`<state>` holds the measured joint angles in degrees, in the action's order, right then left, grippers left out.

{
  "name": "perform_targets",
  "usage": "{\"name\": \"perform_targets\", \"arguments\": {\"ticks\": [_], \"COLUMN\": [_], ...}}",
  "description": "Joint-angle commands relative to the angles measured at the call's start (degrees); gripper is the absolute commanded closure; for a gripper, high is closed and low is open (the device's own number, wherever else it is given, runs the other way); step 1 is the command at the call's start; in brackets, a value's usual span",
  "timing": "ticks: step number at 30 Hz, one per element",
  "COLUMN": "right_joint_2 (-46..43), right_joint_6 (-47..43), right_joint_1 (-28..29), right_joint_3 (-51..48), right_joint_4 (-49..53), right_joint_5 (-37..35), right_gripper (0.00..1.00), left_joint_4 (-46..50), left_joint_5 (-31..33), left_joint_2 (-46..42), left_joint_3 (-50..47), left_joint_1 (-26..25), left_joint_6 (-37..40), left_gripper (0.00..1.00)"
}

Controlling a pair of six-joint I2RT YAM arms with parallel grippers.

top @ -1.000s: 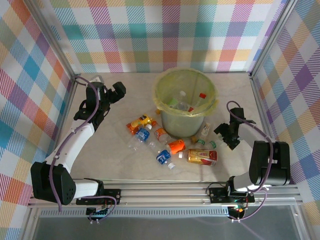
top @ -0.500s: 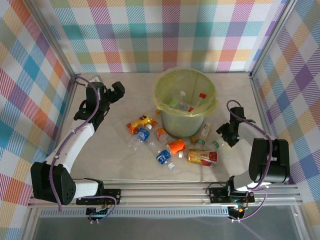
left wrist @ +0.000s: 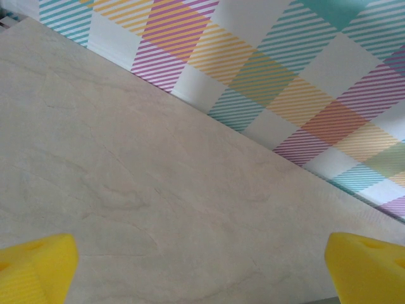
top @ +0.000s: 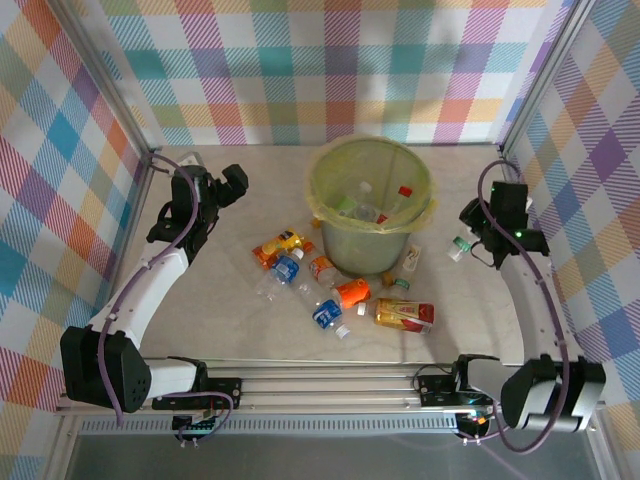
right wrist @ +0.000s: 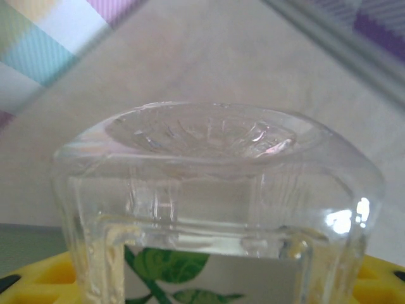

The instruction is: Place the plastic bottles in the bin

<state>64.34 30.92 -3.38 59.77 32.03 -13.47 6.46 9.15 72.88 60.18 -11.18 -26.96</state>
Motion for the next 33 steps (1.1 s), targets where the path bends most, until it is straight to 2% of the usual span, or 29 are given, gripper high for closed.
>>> {"name": "perform_targets", "arguments": {"ticks": [1,9,14,20,26,33], "right_joint_2": [-2.92,-4.80,-1.21,5.73,13.42,20.97], "right_joint_6": [-5.82,-11.01,-15.89,-21.24,-23.98,-21.86], "right_joint_1": [1.05,10.38,20.11,28.31,31.93,32.47], "right_joint_3": [4.18,13.79,22.09,31.89,35.43,35.00], "right_joint_4": [2.01,-0.43,-1.81,-4.77,-10.83,-17.25], "right_joint_5": [-0.24,-1.69,-5.73,-5.71,-3.43,1.92], "right_gripper": [0.48,0.48,0.47,0.47,0.47,0.47], "left_joint_4": [-0.48,-0.78,-0.83,-1.98,-4.83,-8.67], "left_joint_5": [0.92,0.19,0.10,-0.33,-2.47,-3.60], "left_joint_2": [-1.21,-1.07,-1.18,-1.66,-2.68,-4.91], "left_joint_3": [-0.67,-0.80,-1.03,-1.84,-3.03,-5.56], "left_joint_1": [-0.51,-0.51,-0.51,-0.52,-0.68,-0.95], "left_joint_6": [0.84,0.49,0.78,1.12,1.97,3.60], "left_gripper": [0.00,0.00,0.00,0.00,0.00,0.00]}}
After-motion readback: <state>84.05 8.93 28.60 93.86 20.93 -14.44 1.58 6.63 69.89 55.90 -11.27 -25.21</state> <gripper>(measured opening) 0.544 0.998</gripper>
